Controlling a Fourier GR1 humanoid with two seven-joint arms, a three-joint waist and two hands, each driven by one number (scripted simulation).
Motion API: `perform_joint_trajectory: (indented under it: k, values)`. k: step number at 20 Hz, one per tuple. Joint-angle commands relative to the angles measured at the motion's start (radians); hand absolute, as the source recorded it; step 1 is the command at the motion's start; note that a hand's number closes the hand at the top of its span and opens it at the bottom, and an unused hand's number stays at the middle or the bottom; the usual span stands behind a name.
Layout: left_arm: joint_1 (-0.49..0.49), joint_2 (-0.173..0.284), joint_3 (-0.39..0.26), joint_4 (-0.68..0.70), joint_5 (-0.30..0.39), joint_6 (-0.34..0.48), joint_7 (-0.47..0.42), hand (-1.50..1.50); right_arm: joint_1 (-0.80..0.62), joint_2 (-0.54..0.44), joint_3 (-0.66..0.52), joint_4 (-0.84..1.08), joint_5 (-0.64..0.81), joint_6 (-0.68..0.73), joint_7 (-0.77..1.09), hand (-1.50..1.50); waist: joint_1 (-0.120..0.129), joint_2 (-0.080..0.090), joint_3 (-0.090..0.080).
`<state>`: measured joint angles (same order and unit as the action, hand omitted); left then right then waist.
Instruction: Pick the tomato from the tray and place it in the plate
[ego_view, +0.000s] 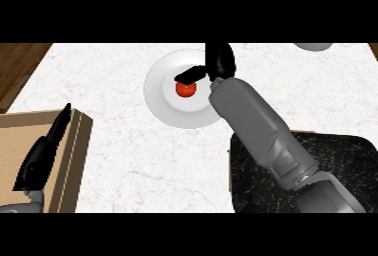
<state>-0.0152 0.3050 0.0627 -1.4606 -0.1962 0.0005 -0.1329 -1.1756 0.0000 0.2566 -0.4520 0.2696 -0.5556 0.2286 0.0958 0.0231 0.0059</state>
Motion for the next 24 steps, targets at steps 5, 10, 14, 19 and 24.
perform_joint_trajectory:
  k: [5,10,14,19,24]
  values:
    - [0.056,-0.002,0.023,-0.044,0.011,0.008,0.034,0.0,0.02,-0.013,-0.139,-0.013,-0.118,-0.194,-0.103,-1.5,-0.058,-0.014,-0.005]
    - [0.074,0.002,0.037,0.02,0.004,0.017,-0.04,0.0,0.197,-0.052,-0.285,-0.129,-0.276,-0.11,-0.393,-1.5,-0.075,-0.01,-0.004]
    - [0.125,0.013,0.059,-0.047,0.041,-0.017,-0.024,0.0,0.259,-0.122,-0.325,-0.145,-0.313,0.031,-0.493,-1.5,-0.08,-0.019,-0.005]
    - [0.075,0.01,0.055,-0.074,0.017,-0.009,0.05,0.0,0.32,-0.22,-0.37,-0.124,-0.337,0.164,-0.624,-1.5,-0.084,-0.019,-0.005]
    - [0.1,-0.002,0.07,-0.043,0.008,-0.007,0.02,0.0,0.399,-0.244,-0.353,-0.159,-0.313,0.211,-0.663,-1.5,-0.09,-0.023,-0.006]
